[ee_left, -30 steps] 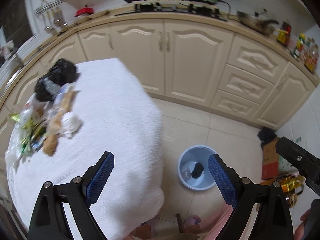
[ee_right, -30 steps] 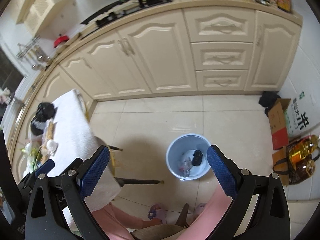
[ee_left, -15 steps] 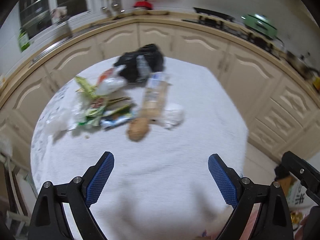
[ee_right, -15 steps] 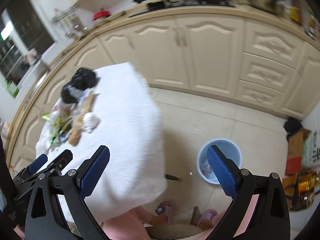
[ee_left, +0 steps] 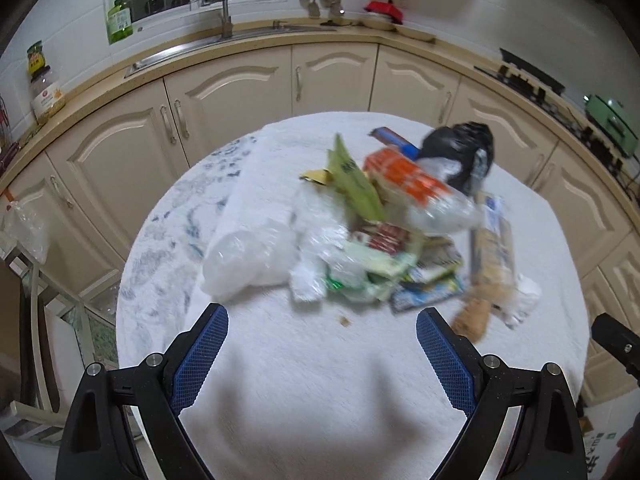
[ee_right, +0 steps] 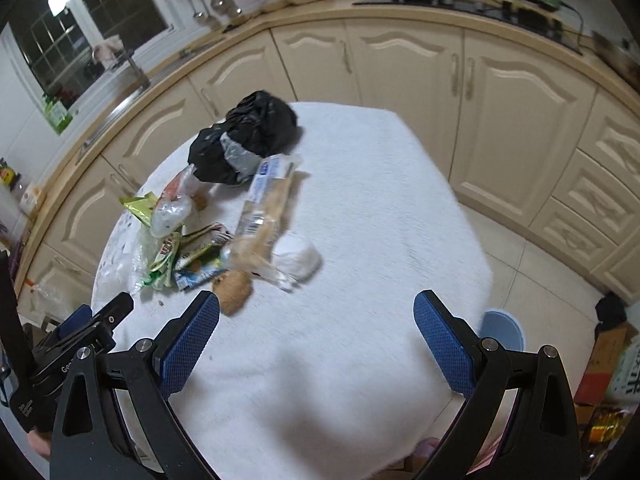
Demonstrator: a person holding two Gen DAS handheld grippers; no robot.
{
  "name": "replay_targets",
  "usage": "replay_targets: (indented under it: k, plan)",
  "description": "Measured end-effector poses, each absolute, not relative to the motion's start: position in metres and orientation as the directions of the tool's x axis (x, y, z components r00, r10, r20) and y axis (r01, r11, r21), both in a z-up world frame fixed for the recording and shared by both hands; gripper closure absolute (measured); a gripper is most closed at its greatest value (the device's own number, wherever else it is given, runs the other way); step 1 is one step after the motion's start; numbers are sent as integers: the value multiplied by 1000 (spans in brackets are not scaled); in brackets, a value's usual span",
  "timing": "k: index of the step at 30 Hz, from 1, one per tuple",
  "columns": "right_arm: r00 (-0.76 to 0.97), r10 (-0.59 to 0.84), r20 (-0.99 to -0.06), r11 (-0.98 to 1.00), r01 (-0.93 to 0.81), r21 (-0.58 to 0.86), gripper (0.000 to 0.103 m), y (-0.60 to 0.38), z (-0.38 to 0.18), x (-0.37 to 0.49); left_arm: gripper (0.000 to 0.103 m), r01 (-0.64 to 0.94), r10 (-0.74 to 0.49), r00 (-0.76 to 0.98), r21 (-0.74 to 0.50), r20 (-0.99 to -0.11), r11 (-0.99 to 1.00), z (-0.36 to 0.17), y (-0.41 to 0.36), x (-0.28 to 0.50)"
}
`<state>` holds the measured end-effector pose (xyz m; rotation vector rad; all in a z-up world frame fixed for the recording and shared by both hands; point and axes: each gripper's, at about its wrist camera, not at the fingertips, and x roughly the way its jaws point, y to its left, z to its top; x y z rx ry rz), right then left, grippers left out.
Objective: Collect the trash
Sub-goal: 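Grasp the clear plastic wrap with the left gripper while the right grasps the bread package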
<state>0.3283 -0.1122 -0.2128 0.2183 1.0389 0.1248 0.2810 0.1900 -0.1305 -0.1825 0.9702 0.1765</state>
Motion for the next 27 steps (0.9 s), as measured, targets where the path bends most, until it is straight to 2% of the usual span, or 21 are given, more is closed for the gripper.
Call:
replay_targets:
  k: [5,9,15,18,21,22,23,27]
  plan:
    - [500,181,-847,981,-31,191,4,-81,-212,360,10,-247,-21,527,-177,-849,953,-145,232,324]
    - [477,174,-862,984,-52,170,4,-61,-218,388,9,-265,6,500,-147,-866,953,-157,250,365]
    - [419,166,-893,986,-54,158,4,-45,-239,430,5,-227,-46,451,-164,-891,960,-184,255,408]
    - [390,150,-909,989,-43,144,4,-44,-251,445,13,-191,-124,464,-236,-877,953,-198,262,416]
    - [352,157,-923,987,-41,153,4,-45,-265,457,30,-191,-150,487,-272,-860,943,-198,273,412]
    - [341,154,-927,988,-42,148,4,-44,-269,460,40,-206,-144,491,-275,-859,939,-196,277,410]
    - [333,153,-930,988,-46,146,4,-44,-272,461,54,-230,-127,497,-271,-859,934,-194,283,406]
    - [315,172,-933,985,-59,161,4,-44,-277,462,54,-254,-149,504,-312,-851,916,-192,299,386]
